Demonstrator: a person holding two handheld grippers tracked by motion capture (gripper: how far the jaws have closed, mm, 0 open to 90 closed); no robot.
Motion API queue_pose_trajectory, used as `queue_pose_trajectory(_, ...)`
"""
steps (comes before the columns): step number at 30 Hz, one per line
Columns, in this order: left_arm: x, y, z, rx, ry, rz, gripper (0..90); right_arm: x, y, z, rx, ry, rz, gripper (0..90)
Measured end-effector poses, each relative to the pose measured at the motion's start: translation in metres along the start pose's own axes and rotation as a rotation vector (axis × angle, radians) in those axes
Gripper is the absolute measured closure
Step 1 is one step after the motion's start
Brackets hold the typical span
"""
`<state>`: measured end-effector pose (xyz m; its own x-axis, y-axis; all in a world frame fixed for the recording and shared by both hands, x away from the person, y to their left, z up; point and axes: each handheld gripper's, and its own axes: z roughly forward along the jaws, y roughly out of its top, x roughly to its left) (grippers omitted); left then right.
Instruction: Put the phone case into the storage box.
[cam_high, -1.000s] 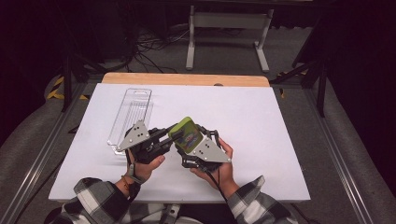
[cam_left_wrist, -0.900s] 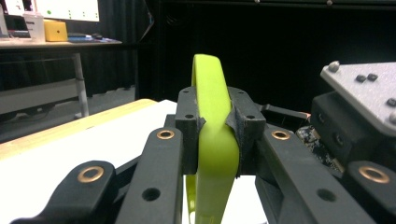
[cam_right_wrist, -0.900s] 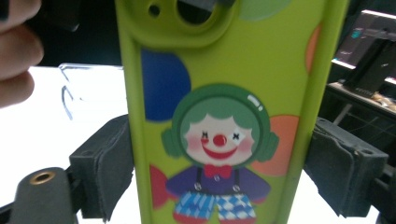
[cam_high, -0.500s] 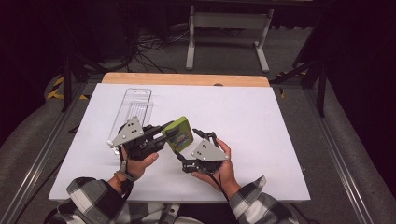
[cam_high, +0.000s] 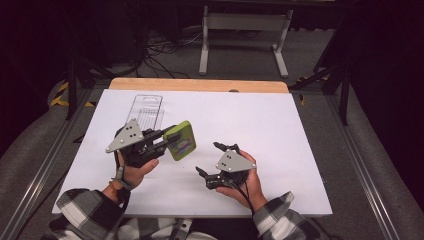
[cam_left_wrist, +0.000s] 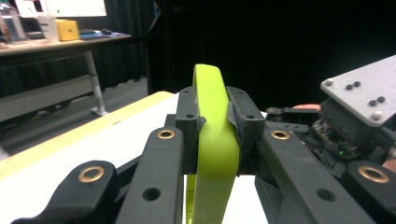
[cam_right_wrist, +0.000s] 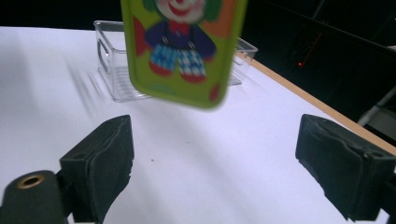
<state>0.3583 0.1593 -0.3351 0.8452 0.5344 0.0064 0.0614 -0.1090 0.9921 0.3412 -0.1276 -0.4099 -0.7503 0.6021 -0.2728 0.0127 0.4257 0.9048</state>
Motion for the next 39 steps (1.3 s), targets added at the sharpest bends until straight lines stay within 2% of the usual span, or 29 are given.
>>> queue_pose_trajectory(3,0.009,0.005,-0.01,0.013,0.013,0.004,77.3,-0.004,-0.003,-0.006,0.008,-0.011,0.002,12.5)
queue_pose_trajectory(8,0.024,0.015,-0.027,0.006,0.042,0.02,77.4,-0.012,-0.01,-0.014,0.023,-0.025,0.021,12.6)
queue_pose_trajectory(12,0.033,0.024,-0.037,-0.006,0.068,0.033,77.3,-0.015,-0.013,-0.019,0.033,-0.037,0.013,12.6)
queue_pose_trajectory(15,0.038,0.027,-0.041,-0.008,0.07,0.031,77.3,-0.017,-0.015,-0.022,0.035,-0.036,0.013,12.6)
queue_pose_trajectory(18,0.047,0.03,-0.046,0.005,0.074,0.051,77.3,-0.02,-0.017,-0.026,0.038,-0.043,0.014,12.6)
queue_pose_trajectory(20,0.052,0.03,-0.046,-0.002,0.064,0.043,77.3,-0.02,-0.018,-0.027,0.039,-0.043,0.012,12.6)
queue_pose_trajectory(22,0.06,0.03,-0.048,0.016,0.055,0.04,77.3,-0.021,-0.019,-0.028,0.045,-0.048,0.006,12.7)
queue_pose_trajectory(27,0.072,0.029,-0.047,0.043,0.071,0.051,77.3,-0.021,-0.021,-0.028,0.05,-0.043,0.0,13.2)
queue_pose_trajectory(35,0.085,0.029,-0.047,0.072,0.08,0.081,77.3,-0.021,-0.022,-0.027,0.051,-0.036,-0.006,13.2)
queue_pose_trajectory(39,0.093,0.029,-0.045,0.105,0.09,0.104,77.2,-0.022,-0.022,-0.027,0.049,-0.022,-0.001,13.2)
